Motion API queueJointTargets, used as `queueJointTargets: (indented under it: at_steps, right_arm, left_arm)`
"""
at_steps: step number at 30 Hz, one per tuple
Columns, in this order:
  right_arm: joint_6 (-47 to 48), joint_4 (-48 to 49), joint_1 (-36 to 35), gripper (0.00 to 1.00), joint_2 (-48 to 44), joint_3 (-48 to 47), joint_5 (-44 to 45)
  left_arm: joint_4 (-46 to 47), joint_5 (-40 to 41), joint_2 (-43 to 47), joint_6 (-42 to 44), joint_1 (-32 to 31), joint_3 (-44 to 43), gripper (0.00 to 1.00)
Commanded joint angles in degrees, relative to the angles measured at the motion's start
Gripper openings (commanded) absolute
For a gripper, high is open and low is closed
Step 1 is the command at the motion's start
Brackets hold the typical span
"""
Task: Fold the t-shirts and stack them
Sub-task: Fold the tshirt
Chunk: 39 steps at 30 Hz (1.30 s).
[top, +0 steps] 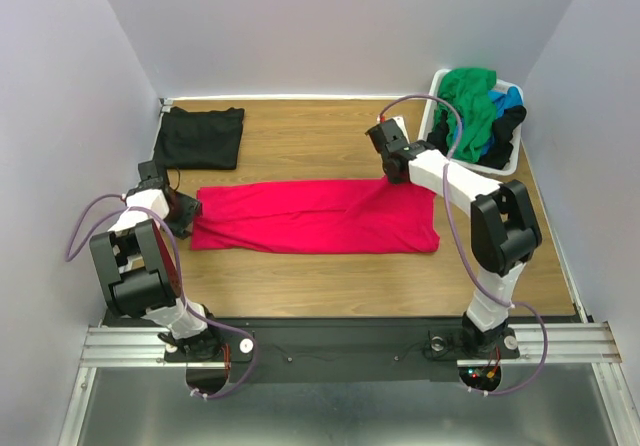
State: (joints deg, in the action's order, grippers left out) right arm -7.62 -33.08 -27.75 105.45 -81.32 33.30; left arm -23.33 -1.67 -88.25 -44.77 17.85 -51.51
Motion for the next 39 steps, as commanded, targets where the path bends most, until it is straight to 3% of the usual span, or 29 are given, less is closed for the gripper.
queueJointTargets:
  at_steps: [1,2,3,4,7,8,13,16,19,25,31,34,39]
  right_arm:
    - [-0.12,0.47,0.41,0.47,1.16,-3.32,3.7]
    - [-0.12,0.47,0.5,0.57,0.9,-3.41,3.53]
    - [-0.2,0.39,0.5,0.68,0.2,-3.93,2.92]
    - [-0.21,0.3,0.5,0.99,-0.59,-4.11,2.3]
    - [-0.55,-0.31,0.5,1.0,-4.44,-3.76,-0.86]
    - [-0.99,-0.49,0.5,1.0,-7.25,-2.63,-3.74]
    - [-3.1,-0.41,0.41,1.0,-14.12,2.47,-15.27]
    - [-5.82,-0.32,0.41,1.0,-17.02,6.43,-18.61]
    - [-10.12,-0.41,0.41,1.0,-20.45,12.57,-18.62]
    - [-12.86,-0.32,0.41,1.0,-23.27,20.23,-18.97]
    - [-15.06,0.65,0.41,1.0,-21.34,22.87,-16.69]
    - [-15.32,1.61,0.41,1.0,-20.72,23.75,-16.86]
    - [-14.79,2.85,0.33,1.0,-19.41,24.63,-15.91]
  left_arm:
    - [1.27,-1.22,1.32,1.35,0.08,-3.07,0.69]
    - [1.01,-1.49,2.37,1.53,0.0,-3.25,0.81]
    - [0.57,-1.58,3.07,1.62,0.0,-3.86,0.85]
    - [-0.3,-1.23,4.65,1.62,0.0,-4.21,0.9]
    - [-1.97,-0.62,7.47,1.71,-0.18,-6.49,0.93]
    - [-3.55,0.52,9.39,1.62,-0.44,-7.98,0.99]
    - [-5.06,3.34,14.15,1.36,-2.55,-10.28,0.99]
    - [-3.83,2.73,14.16,1.36,-7.88,-10.28,0.99]
    - [-1.29,2.56,9.52,1.88,-14.3,-10.37,0.99]
    - [-1.1,-0.44,2.21,2.85,-17.67,-8.88,0.99]
    - [0.13,1.84,8.78,2.41,-19.52,-0.72,0.99]
    - [-0.84,9.3,12.39,1.18,-19.34,1.4,0.99]
    - [0.57,8.01,9.78,1.79,-19.25,1.41,0.99]
